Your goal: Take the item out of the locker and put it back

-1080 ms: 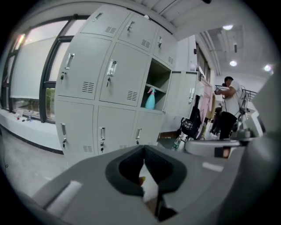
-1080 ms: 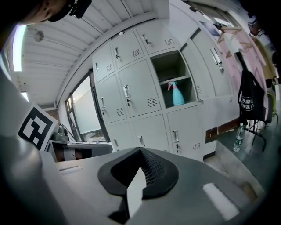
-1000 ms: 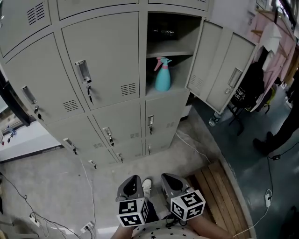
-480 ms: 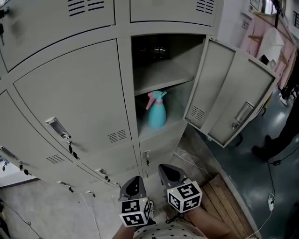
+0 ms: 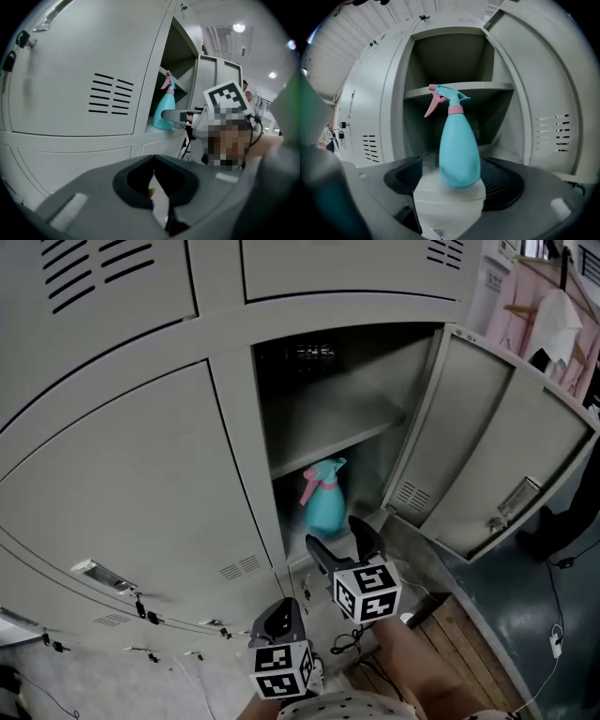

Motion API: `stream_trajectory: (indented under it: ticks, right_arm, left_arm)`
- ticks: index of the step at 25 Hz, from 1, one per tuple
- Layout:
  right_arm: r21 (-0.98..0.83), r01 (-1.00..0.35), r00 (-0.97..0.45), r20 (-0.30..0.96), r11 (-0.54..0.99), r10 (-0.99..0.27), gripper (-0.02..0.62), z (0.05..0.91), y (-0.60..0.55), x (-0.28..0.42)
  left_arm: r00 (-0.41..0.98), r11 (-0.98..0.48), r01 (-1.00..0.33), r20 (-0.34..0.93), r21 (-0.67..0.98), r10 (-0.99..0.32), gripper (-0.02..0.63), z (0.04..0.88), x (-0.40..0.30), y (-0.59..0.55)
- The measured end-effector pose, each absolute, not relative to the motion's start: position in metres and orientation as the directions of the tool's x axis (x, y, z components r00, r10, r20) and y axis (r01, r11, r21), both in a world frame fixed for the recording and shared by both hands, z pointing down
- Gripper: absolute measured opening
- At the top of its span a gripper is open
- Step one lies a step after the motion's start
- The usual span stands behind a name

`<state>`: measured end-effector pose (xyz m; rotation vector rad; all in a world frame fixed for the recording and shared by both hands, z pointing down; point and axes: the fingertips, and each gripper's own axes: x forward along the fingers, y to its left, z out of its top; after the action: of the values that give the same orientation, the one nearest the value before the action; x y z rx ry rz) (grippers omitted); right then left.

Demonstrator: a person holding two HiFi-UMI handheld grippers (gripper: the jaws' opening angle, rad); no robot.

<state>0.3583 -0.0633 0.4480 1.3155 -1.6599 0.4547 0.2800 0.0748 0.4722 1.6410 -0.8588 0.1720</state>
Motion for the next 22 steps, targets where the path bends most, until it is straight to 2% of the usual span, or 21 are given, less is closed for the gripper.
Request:
stream_trajectory:
  ticks: [3, 7, 10, 11, 22]
  right_arm:
    - [0.292, -0.891, 0.052, 0.826, 0.347, -0.561, 0.427, 0.462, -0.086, 0.369]
    - [0.291, -0.887, 0.06, 0.842, 0.358, -0.536, 0.449, 0.482, -0.104, 0.373]
    - [0.298, -0.881, 0.075, 0.855, 0.368, -0.513, 0.445, 0.492, -0.107, 0.375]
    - [0.307, -0.877, 0.083, 0.854, 0.368, -0.514, 0.425, 0.493, -0.107, 0.376]
    - [0.312, -0.878, 0.073, 0.837, 0.363, -0.542, 0.417, 0.475, -0.091, 0.371]
  left_arm:
    - [0.726, -0.013, -0.602, 0.541, 0.798, -0.424, 0.006, 0.479, 0.286, 0.07]
    - [0.734, -0.014, -0.598, 0.541, 0.801, -0.41, 0.006, 0.486, 0.29, 0.067]
    - [0.733, -0.009, -0.6, 0.546, 0.8, -0.405, 0.006, 0.491, 0.291, 0.067]
    - [0.732, -0.006, -0.602, 0.549, 0.799, -0.404, 0.006, 0.492, 0.29, 0.067]
    - [0.717, 0.004, -0.619, 0.567, 0.786, -0.405, 0.006, 0.487, 0.284, 0.078]
